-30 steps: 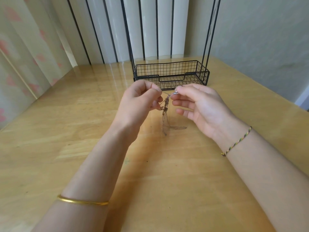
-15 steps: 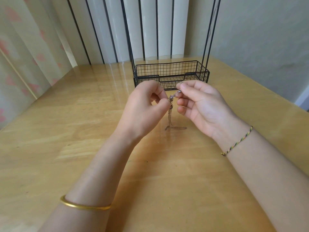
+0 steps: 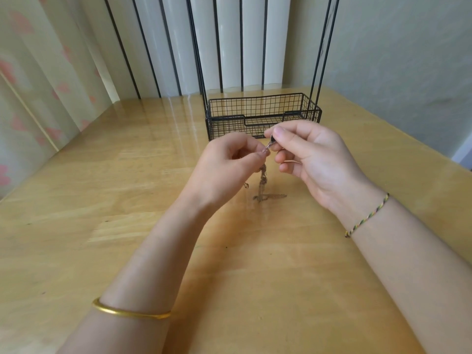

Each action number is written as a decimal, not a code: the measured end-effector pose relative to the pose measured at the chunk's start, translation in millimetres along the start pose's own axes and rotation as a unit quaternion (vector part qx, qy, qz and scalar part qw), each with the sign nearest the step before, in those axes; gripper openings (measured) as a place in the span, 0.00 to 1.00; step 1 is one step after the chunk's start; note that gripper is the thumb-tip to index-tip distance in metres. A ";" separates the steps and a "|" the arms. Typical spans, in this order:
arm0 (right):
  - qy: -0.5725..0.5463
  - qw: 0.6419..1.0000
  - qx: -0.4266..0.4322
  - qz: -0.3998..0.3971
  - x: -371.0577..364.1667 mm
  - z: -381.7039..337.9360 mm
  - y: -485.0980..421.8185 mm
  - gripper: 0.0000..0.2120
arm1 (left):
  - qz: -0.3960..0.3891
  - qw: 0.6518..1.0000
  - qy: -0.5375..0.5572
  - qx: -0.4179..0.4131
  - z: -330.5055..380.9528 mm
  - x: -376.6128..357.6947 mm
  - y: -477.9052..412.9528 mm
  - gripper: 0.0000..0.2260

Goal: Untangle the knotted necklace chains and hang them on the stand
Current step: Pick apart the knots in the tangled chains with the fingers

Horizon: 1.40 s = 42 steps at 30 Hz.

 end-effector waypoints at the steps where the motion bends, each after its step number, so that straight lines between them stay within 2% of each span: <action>1: 0.007 1.000 0.005 -0.005 -0.4 0.0 0.2 0.05 | -0.007 1.000 0.012 0.008 0.7 0.5 0.2 0.03; 7: 0.032 0.999 0.012 -0.004 -3.3 -0.1 2.2 0.06 | -0.044 0.988 0.120 0.088 -2.7 2.9 0.5 0.04; 11: 0.039 0.997 -0.044 -0.041 -8.6 1.6 2.7 0.11 | -0.016 0.968 0.218 0.127 -3.4 3.2 0.3 0.04; 13: 0.032 0.996 -0.065 -0.059 -9.7 0.8 3.4 0.11 | 0.010 0.964 0.233 0.126 -3.0 5.9 -0.3 0.04; 17: 0.034 0.996 -0.053 -0.064 -6.6 -0.4 2.8 0.02 | 0.057 0.969 0.213 0.111 -2.8 7.9 -1.1 0.04; 23: 0.131 0.991 0.002 -0.020 -3.1 -0.8 2.4 0.06 | 0.086 0.976 0.180 0.088 -3.9 7.7 -2.0 0.06; 26: 0.147 0.989 0.030 0.000 -1.8 0.1 1.7 0.03 | 0.088 0.978 0.167 0.085 -4.9 7.3 -2.1 0.07; 31: 0.166 0.983 0.072 0.036 -3.9 1.9 -0.1 0.06 | 0.089 0.969 0.203 0.112 -5.5 7.8 -3.4 0.05; 35: 0.148 0.987 0.061 0.026 -4.8 1.6 0.8 0.08 | 0.093 0.958 0.223 0.155 -9.2 10.7 -4.6 0.04; 38: 0.111 0.993 0.039 0.010 -4.1 -0.3 2.5 0.07 | 0.100 0.961 0.170 0.194 -13.3 11.1 -5.7 0.03; 40: 0.102 0.994 0.034 0.015 -3.1 -1.0 2.8 0.07 | 0.097 0.973 0.105 0.179 -14.2 12.0 -6.8 0.05; 42: 0.100 0.994 0.031 0.022 -2.9 -1.4 3.2 0.06 | 0.050 0.984 0.100 0.141 -10.8 11.3 -6.6 0.09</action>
Point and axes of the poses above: each hand's wrist, its own y-axis away from the middle knuckle, its own x-axis out of the back of the hand, z = x × y, the point moved 1 cm from there along -y, towards the middle knuckle, and after that the axes turned 11 degrees about y, right-handed, at the moved point
